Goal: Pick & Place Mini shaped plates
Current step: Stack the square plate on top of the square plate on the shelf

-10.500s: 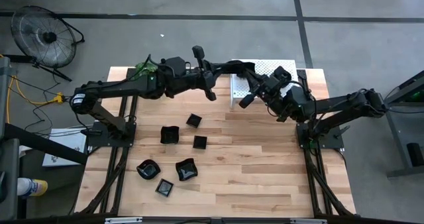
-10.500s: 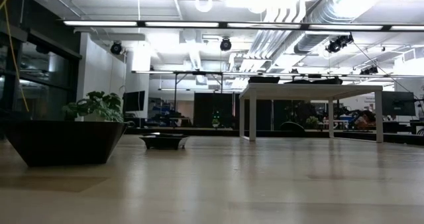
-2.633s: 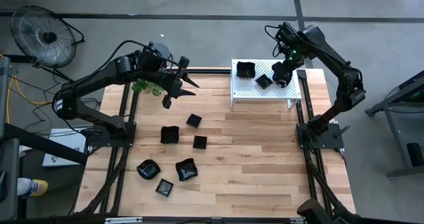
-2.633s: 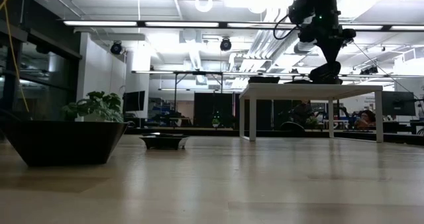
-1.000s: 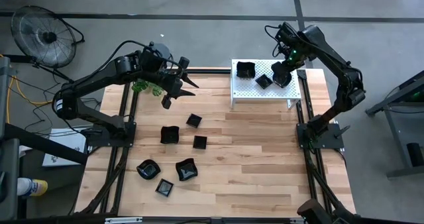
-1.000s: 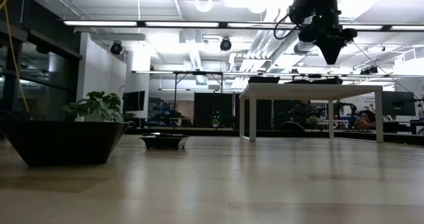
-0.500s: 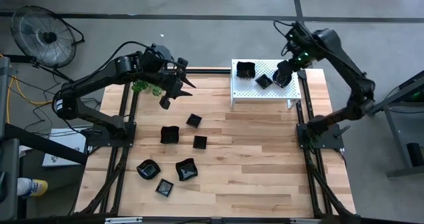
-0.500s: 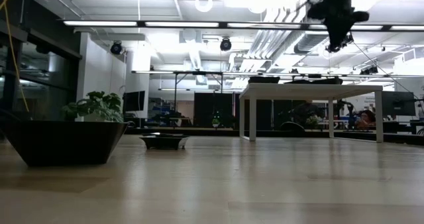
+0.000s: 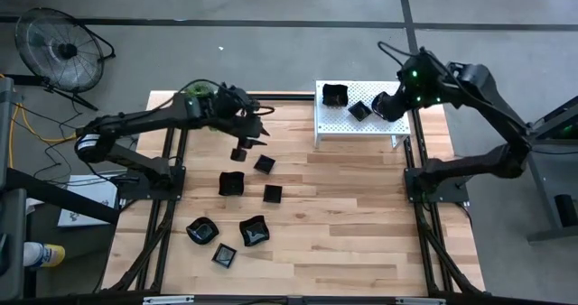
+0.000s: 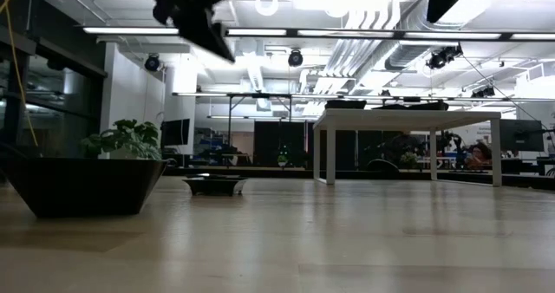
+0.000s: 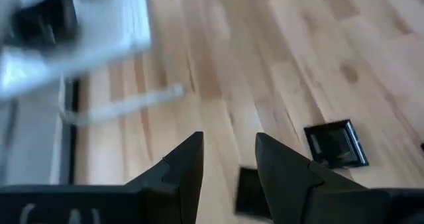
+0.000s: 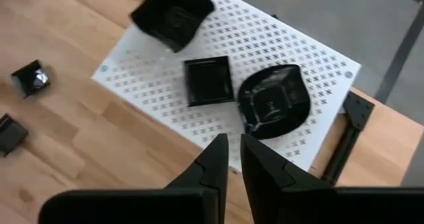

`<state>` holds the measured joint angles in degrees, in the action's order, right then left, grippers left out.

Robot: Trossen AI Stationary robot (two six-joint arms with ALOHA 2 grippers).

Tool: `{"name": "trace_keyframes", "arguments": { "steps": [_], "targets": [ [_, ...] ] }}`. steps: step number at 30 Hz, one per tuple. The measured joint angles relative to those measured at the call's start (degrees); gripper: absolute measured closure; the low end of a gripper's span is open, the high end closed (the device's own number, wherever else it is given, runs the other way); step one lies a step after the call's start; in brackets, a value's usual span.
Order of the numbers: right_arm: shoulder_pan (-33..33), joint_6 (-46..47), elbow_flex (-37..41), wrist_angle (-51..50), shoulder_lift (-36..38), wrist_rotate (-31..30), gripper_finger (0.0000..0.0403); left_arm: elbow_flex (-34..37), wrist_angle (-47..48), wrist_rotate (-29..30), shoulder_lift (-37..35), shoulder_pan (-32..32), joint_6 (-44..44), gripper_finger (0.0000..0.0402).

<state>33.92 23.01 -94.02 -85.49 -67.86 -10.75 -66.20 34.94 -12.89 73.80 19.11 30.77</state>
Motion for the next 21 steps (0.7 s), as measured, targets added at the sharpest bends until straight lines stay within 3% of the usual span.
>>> {"name": "trace_keyframes", "arguments": {
  "steps": [8, 15, 21],
  "targets": [
    [-12.2, 5.9, 0.0, -0.4, 0.9, -1.7, 0.0365, 8.5, -1.0, 10.2, 0.5, 0.0, -21.7, 0.0269],
    [-25.9, 12.9, 0.0, -0.5, 1.2, -8.5, 0.0367, 12.9, -0.9, 8.4, 3.9, 0.0, -38.5, 0.0269],
    [-36.1, 18.1, 0.0, -0.5, 1.2, -13.7, 0.0367, 13.4, -1.4, 7.7, 8.7, 0.0, -44.7, 0.0269]
  ]
}}
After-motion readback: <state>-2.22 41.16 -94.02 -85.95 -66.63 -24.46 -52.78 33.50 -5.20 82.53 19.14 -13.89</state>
